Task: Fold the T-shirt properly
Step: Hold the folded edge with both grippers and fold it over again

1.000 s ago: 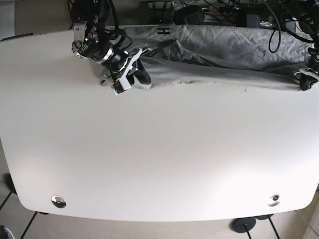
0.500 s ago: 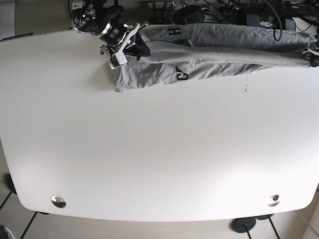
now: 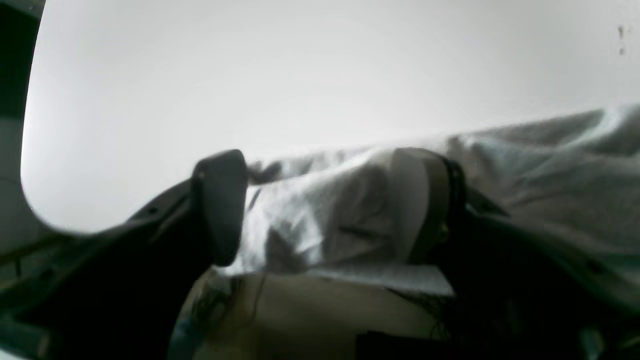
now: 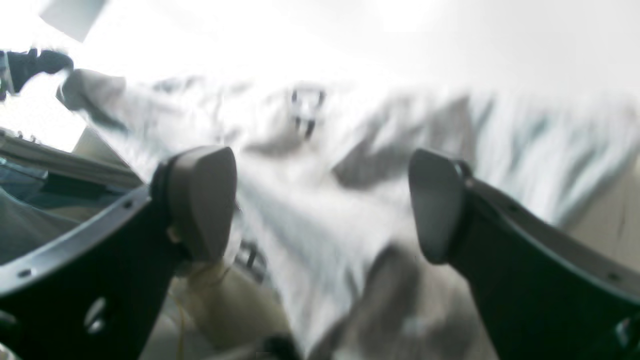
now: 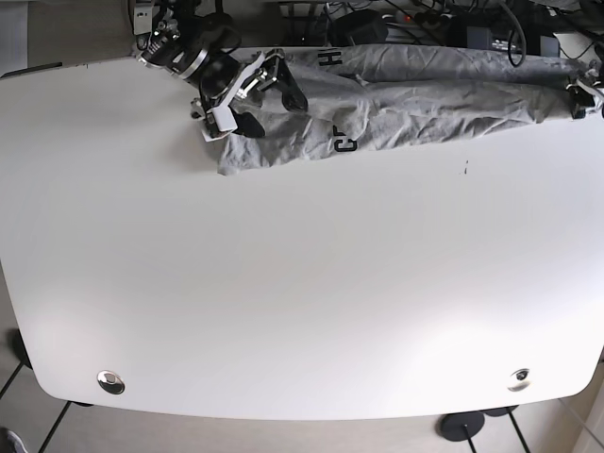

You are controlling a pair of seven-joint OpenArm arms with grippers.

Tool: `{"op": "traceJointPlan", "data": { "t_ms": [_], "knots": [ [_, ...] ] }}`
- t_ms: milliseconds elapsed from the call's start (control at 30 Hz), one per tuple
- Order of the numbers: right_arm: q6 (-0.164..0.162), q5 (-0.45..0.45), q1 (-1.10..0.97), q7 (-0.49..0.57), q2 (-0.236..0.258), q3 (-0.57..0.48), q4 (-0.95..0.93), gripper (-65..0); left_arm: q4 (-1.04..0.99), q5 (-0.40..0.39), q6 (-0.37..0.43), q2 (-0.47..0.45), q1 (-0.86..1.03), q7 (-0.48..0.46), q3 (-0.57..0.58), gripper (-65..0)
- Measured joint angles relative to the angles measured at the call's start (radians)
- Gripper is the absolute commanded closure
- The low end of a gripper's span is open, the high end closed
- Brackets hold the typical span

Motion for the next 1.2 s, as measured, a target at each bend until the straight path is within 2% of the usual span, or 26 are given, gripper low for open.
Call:
{"op": "traceJointPlan", "data": {
  "t_ms": [67, 167, 233, 267, 367, 400, 467, 533, 700, 867, 1033, 1133, 1200],
  "knots": [
    [-0.003, 0.006, 0.028, 0.01, -0.003, -0.087, -0.055, -42.6, 0.0, 0.001, 0.0, 0.024, 0.028, 0.0, 0.028, -25.3],
    [0.007, 0.011, 0.028, -0.001, -0.004, -0.091, -0.128, -21.9, -0.008, 0.002, -0.004, 0.058, 0.054, -0.001, 0.041, -14.9],
    [-0.011, -0.01, 0.06, 0.006, 0.019, -0.075, -0.183, -12.4, -0.047, 0.072, -0.002, 0.052, 0.058, -0.005, 0.04, -11.4],
    [-0.015, -0.033, 0.076, 0.007, 0.023, -0.074, -0.214, -10.6, -0.066, 0.104, 0.001, 0.052, 0.057, -0.009, 0.04, -11.2],
    [-0.006, -0.108, 0.108, 0.029, 0.014, -0.068, -0.314, -10.6, -0.127, 0.18, 0.0, 0.057, 0.006, -0.007, 0.04, -11.2],
    [0.011, -0.114, 0.109, 0.063, 0.016, -0.055, -0.337, -10.6, -0.14, 0.206, -0.003, 0.053, -0.016, 0.01, 0.038, -11.2],
    [0.015, -0.121, 0.116, 0.132, 0.023, -0.04, -0.381, -10.8, -0.171, 0.24, -0.007, 0.043, -0.059, -0.011, 0.034, -11.2],
    [0.038, -0.129, 0.144, 0.179, 0.029, -0.022, -0.435, -10.8, -0.193, 0.267, -0.006, 0.031, -0.11, -0.016, 0.045, -11.2],
    [0.068, -0.11, 0.225, 0.202, 0.052, 0.084, -0.525, -10.5, -0.245, 0.295, 0.0, 0.008, -0.25, -0.05, 0.195, -11.2],
    [0.085, -0.087, 0.311, 0.209, 0.11, 0.187, -0.605, -10.3, -0.349, 0.313, -0.008, 0.005, -0.396, -0.08, 0.293, -11.2],
    [0.055, -0.116, 0.349, 0.208, 0.151, 0.229, -0.612, -10.3, -0.343, 0.316, -0.006, 0.014, -0.421, -0.093, 0.344, -11.4],
    [0.047, -0.128, 0.356, 0.202, 0.157, 0.228, -0.613, -10.3, -0.259, 0.334, 0.0, 0.031, -0.406, -0.031, 0.351, -11.5],
    [0.047, -0.123, 0.356, 0.201, 0.157, 0.228, -0.611, -10.3, -0.235, 0.284, -0.004, 0.039, -0.375, -0.013, 0.323, -11.5]
  ]
}}
